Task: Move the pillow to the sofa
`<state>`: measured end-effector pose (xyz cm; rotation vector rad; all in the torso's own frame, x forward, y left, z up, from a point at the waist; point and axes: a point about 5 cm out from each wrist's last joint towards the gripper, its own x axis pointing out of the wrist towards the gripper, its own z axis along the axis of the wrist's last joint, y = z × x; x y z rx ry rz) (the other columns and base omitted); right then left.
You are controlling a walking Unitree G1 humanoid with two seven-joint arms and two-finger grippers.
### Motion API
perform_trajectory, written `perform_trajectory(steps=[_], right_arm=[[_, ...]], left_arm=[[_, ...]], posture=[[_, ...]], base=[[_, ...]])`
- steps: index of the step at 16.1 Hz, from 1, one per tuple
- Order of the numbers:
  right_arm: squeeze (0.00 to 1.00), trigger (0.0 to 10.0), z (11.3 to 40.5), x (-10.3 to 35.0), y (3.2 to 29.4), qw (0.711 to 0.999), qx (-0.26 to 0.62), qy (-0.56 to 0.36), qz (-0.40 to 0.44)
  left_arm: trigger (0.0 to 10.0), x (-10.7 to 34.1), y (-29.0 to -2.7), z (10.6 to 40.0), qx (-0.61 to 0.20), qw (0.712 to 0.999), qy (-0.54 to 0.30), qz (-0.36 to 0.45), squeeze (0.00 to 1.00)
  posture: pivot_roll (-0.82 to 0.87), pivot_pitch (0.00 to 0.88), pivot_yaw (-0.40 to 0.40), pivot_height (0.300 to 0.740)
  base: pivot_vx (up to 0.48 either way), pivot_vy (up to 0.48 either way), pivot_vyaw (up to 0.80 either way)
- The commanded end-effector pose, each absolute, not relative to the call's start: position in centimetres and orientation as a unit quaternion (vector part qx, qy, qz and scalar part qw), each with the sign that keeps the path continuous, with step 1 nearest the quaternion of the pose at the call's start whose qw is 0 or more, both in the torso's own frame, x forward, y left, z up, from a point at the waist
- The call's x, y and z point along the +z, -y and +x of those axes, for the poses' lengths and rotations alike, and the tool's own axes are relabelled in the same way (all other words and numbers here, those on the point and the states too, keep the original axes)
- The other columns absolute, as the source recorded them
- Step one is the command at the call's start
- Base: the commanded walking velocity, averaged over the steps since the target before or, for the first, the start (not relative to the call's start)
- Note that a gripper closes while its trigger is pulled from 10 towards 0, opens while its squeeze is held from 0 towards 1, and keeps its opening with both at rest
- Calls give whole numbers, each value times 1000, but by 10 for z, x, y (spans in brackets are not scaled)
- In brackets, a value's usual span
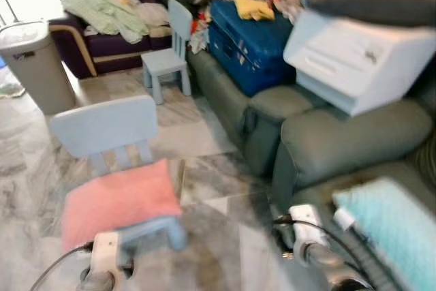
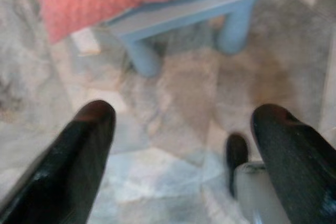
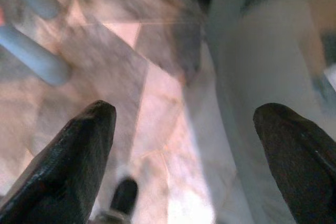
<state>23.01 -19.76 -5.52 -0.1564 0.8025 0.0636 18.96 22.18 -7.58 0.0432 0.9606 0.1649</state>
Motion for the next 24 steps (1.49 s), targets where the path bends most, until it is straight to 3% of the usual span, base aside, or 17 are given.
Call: perform_trajectory(steps=[1, 7, 10, 19, 24], right_arm=[[0, 10000, 237, -51, 192, 922, 35, -379, -72], [0, 10000, 237, -51, 192, 922, 35, -379, -72], [0, 10000, 239, -50, 191, 924, 35, -373, -71], [0, 10000, 240, -50, 185, 924, 42, -371, -75], [0, 10000, 238, -51, 188, 926, 42, -367, -77]], left_arm=[[10000, -75, -229, 187, 82, 881, -465, 29, 0], [10000, -75, -229, 187, 82, 881, -465, 29, 0], [10000, -73, -230, 191, 83, 883, -460, 34, 0], [10000, -73, -232, 191, 81, 882, -463, 35, 0], [10000, -72, -232, 193, 78, 882, -462, 46, 0]], posture=[[-29, 0, 0, 740], [-29, 0, 0, 740], [-28, 0, 9, 740], [-35, 0, 14, 740], [-35, 0, 17, 740]], base=[[0, 442, 0], [0, 442, 0], [0, 0, 0], [0, 0, 758], [0, 0, 0]])
